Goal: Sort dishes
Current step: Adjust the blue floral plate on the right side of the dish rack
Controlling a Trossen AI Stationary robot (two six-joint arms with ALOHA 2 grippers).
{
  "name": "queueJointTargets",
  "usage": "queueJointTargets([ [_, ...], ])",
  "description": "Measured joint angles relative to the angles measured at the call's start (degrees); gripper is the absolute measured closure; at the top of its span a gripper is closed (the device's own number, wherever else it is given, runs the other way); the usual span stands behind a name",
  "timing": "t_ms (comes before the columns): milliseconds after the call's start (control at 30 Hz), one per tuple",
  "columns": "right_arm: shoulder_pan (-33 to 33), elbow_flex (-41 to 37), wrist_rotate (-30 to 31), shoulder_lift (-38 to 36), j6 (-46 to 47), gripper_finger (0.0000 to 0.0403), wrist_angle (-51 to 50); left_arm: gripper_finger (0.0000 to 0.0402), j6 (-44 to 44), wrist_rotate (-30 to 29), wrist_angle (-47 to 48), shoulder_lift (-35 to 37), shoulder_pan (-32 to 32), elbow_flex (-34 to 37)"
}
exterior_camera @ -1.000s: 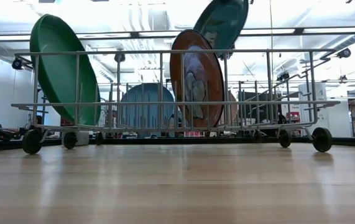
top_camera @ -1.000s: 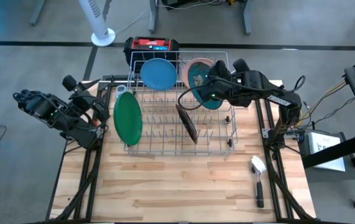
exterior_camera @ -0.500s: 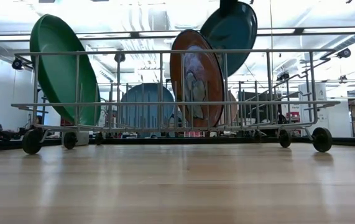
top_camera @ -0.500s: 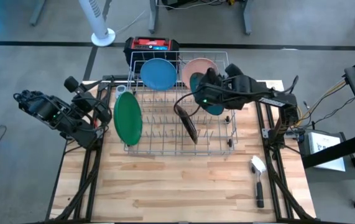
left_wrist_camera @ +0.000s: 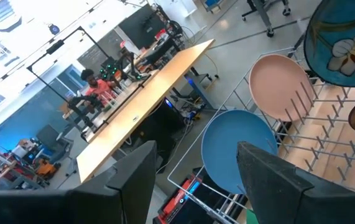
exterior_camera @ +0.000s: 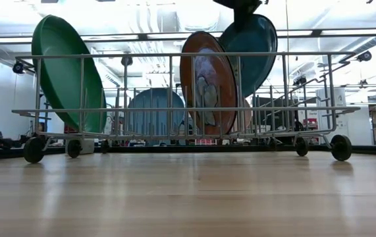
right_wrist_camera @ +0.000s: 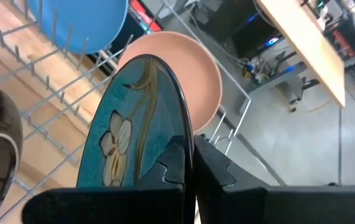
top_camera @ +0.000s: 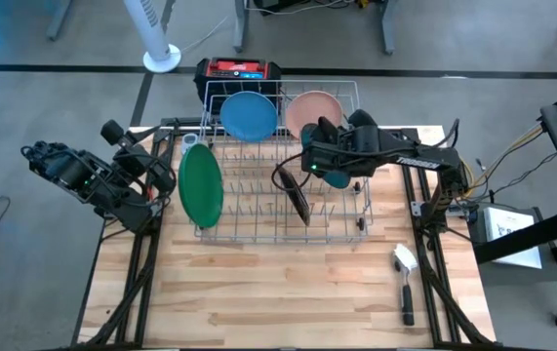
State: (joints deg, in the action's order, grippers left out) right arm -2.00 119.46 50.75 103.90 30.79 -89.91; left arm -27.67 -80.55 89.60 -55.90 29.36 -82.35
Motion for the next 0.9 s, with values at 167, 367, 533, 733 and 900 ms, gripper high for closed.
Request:
queueJointTargets([
  [167, 0.0, -1.85, -0.85, 0.0, 1.63, 0.0403, -0.07, 0.0191, -0.28, -0.02, -0.02, 0.0, -0.01, 0.0],
  [367, 0.39, -2.82, -1.64, 0.0, 2.84, 0.0403, -0.07, 0.0191, -0.3, -0.04, -0.02, 0.0, -0.01, 0.0],
  [533, 1.01, -4.28, -1.9, 0.0, 4.54, 0.0403, -0.05, 0.0191, -0.3, -0.04, -0.04, 0.0, -0.01, 0.0],
  [733, 1.26, -6.67, -2.1, 0.0, 6.05, 0.0403, 0.46, 0.0191, -0.45, -0.07, -0.04, 0.0, 0.01, 0.0],
  [900, 2.09, -8.28, -1.95, 0.0, 6.49, 0.0403, 1.16, 0.0191, -0.49, -0.04, -0.04, 0.0, 0.0, 0.0],
])
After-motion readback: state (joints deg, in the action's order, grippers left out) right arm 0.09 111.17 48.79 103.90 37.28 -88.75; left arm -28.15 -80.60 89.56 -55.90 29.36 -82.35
